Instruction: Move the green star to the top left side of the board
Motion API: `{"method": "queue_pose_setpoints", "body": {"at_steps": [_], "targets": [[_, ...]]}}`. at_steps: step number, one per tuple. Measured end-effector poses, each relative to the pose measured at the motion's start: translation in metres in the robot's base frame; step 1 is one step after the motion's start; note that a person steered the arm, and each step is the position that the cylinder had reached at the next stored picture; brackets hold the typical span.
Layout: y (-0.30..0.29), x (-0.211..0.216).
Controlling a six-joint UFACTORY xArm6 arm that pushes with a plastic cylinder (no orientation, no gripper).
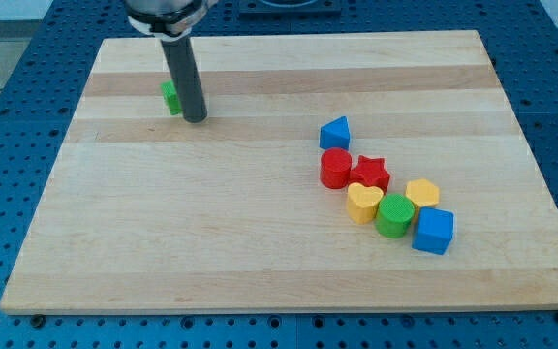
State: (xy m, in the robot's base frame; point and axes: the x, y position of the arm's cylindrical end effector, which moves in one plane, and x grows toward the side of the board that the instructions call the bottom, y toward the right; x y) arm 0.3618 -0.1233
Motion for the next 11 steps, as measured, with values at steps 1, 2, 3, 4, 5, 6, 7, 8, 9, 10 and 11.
{"method": "queue_pose_setpoints", "body": {"at_steps": [1, 2, 3, 4, 5, 6, 7, 8, 9, 10, 11], "targets": [[0.02, 0.0], [0.02, -0.013], [0.014, -0.031], [0.008, -0.033], [0.004, -0.039], [-0.002, -0.041], [-0.006, -0.041], [-0.006, -0.041], [-0.013, -0.044], [-0.036, -0.038], [-0.038, -0.034]]}}
